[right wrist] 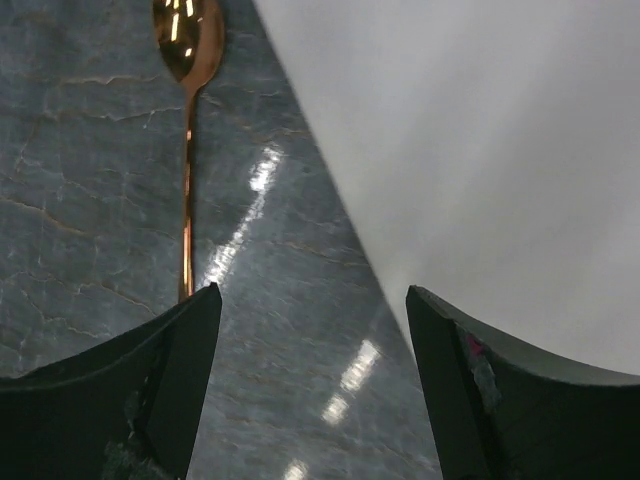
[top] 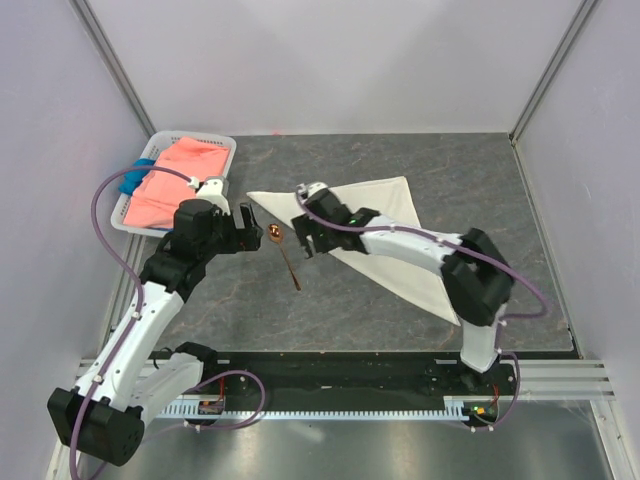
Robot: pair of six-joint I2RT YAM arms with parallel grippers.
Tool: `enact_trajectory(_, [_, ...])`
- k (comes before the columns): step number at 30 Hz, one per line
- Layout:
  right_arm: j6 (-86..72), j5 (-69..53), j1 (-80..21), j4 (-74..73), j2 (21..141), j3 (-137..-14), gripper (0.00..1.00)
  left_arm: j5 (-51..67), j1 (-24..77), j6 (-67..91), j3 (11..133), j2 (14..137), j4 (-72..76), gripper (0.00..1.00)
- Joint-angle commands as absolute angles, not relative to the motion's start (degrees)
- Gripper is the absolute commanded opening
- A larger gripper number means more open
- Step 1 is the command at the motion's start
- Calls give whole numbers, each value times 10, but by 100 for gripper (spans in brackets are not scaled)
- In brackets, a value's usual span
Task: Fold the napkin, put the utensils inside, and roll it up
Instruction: Grab a utensil with the right arm
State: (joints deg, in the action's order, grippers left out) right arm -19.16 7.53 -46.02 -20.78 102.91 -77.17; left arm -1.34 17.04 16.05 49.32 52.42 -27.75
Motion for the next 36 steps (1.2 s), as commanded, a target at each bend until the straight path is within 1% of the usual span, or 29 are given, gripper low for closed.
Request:
enact_trajectory(1, [-214,116,-525,-244,1149,-880,82,-44,168,142,492,511,-275,100])
enact_trajectory(4, [-212,128,-553,-262,1206,-946,80,-66,166,149,492,511,-278,100])
enact_trajectory(9, [-206,152,-570,-293,1253,-1004,76,-83,156,156,495,502,-282,100])
enact_trajectory(12, [-197,157,-570,-300,1277,-1021,68,-81,156,159,495,494,-282,100])
enact_trajectory(18, [-186,154,-570,-302,1313,-1041,58,-71,155,159,494,490,-280,100])
enact_trajectory(20, [-185,154,-570,-302,1322,-1050,57,-69,155,160,493,489,-279,100])
enact_trajectory(23, [-185,152,-570,-304,1338,-1059,47,-62,155,160,492,487,-277,100])
enact_trajectory(24, [-185,151,-568,-306,1344,-1062,40,-58,155,160,492,488,-277,100])
enact_trajectory(26, [-185,152,-568,-308,1347,-1062,30,-56,155,159,491,488,-276,100])
enact_trajectory(27, [-187,150,-563,-311,1346,-1059,23,-55,155,160,490,487,-276,100])
enact_trajectory(29, [-187,148,-560,-311,1345,-1044,16,-55,155,159,491,488,-275,100])
enact_trajectory(30, [-185,147,-556,-311,1339,-1037,8,-53,155,160,490,488,-275,100])
enact_trajectory(32, [-181,146,-552,-309,1331,-1013,0,-51,154,159,490,488,-274,100])
enact_trajectory(36, [-136,132,-543,-281,1277,-942,0,-46,155,160,490,489,-273,100])
